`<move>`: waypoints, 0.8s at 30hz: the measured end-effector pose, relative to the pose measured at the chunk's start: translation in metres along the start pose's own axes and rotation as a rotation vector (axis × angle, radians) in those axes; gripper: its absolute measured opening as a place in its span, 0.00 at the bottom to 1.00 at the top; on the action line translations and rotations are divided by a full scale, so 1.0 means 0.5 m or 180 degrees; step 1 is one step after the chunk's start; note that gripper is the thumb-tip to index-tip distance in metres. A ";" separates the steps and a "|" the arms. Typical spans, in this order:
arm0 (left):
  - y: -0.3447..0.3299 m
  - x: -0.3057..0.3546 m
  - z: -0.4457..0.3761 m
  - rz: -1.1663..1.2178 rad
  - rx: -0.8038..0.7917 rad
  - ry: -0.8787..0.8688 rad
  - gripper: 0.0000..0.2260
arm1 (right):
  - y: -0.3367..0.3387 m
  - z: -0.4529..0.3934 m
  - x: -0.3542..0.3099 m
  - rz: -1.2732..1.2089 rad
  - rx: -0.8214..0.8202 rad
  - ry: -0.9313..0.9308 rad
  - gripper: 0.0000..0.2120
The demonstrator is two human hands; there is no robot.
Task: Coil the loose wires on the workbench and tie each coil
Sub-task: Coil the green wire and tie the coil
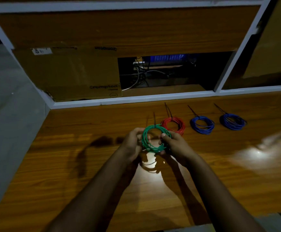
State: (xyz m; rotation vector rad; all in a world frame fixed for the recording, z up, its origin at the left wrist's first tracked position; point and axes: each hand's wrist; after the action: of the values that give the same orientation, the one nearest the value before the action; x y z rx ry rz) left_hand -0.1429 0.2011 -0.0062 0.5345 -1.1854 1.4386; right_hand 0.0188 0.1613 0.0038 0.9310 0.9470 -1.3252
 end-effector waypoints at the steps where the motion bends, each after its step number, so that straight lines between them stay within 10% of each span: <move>1: 0.006 -0.001 -0.006 -0.0276 0.0041 -0.0049 0.10 | 0.005 -0.018 0.000 -0.0014 0.0088 -0.0052 0.10; 11: 0.039 0.002 -0.113 -0.0768 0.0944 -0.0237 0.13 | 0.002 -0.141 -0.007 0.0130 0.0061 -0.0188 0.19; 15: 0.047 -0.013 -0.152 -0.1576 0.1357 -0.0450 0.12 | -0.013 -0.161 0.015 0.1690 0.0703 0.0313 0.27; 24: 0.043 -0.032 -0.159 -0.3078 0.1652 -0.0961 0.10 | -0.012 -0.179 0.091 0.3264 0.1182 0.1360 0.09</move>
State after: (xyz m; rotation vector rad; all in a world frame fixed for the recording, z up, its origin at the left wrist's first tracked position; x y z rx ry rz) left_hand -0.1352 0.2660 -0.0584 1.4865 -0.5754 0.7968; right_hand 0.0113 0.2293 -0.0701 1.7246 0.3798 -0.4126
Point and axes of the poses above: each hand's wrist, its own z-axis away from the middle knuckle, its own y-axis out of the back of the hand, x = y × z, and after that the axes turned 1 degree about z, right-handed
